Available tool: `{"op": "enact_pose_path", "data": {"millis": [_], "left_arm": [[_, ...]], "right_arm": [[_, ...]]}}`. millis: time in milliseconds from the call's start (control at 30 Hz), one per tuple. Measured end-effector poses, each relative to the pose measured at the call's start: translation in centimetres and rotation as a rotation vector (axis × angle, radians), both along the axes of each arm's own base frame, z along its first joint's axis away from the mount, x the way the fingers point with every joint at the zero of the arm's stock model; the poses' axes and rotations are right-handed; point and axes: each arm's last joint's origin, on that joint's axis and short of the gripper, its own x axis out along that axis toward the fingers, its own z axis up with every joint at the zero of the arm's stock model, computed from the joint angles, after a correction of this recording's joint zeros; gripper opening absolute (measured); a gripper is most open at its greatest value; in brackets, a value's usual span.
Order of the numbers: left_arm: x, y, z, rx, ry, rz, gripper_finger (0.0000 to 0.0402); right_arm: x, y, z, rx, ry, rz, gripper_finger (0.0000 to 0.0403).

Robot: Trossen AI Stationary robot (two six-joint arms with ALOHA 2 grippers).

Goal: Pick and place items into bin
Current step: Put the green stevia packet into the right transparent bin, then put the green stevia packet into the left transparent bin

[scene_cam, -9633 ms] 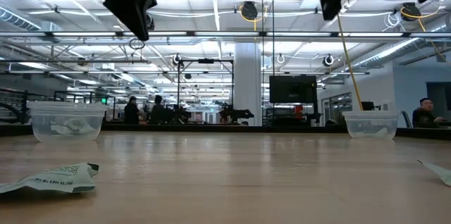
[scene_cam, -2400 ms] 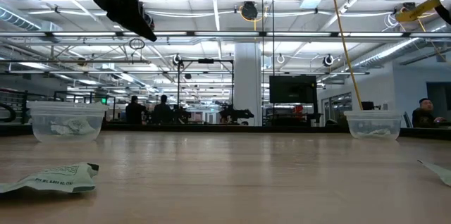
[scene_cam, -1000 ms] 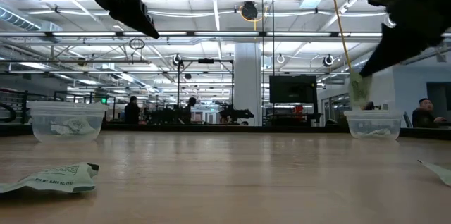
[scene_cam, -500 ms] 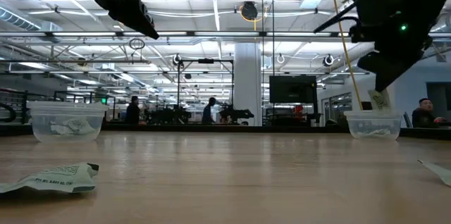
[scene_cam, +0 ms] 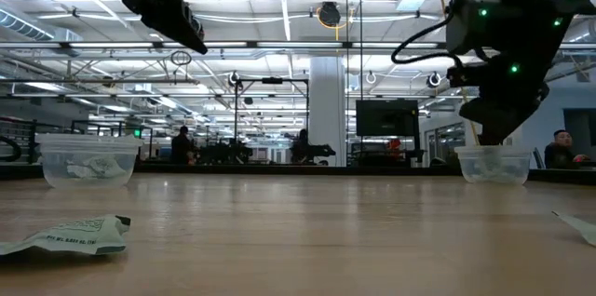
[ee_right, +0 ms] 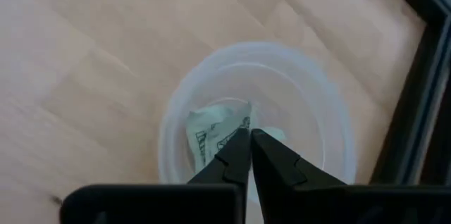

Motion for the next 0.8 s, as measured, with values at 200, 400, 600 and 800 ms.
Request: {"op": "enact_pose_path", "data": {"millis": [200,400,600,800], "left_arm": [[0.0,0.0,0.0,-0.005,0.005,0.003,0.0065],[0.0,0.0,0.0,-0.002,0.006,0.0,0.0065],[0.0,0.0,0.0,-0.002,0.006,0.0,0.0065],[0.0,0.0,0.0,-0.004,0.005,0.002,0.0065]], "right_arm": [[-0.3,-0.6,-0.4,-0.002,0.029,-0.006,0.0039],[-0.2,-0.7,-0.3,-0.008,0.064,0.052,0.0077],[0.3,-0.7,0.5,-0.011,0.099,0.127,0.0093],[2.2,-0.8,4.3,-0.022,0.082,0.209,0.0086]]}}
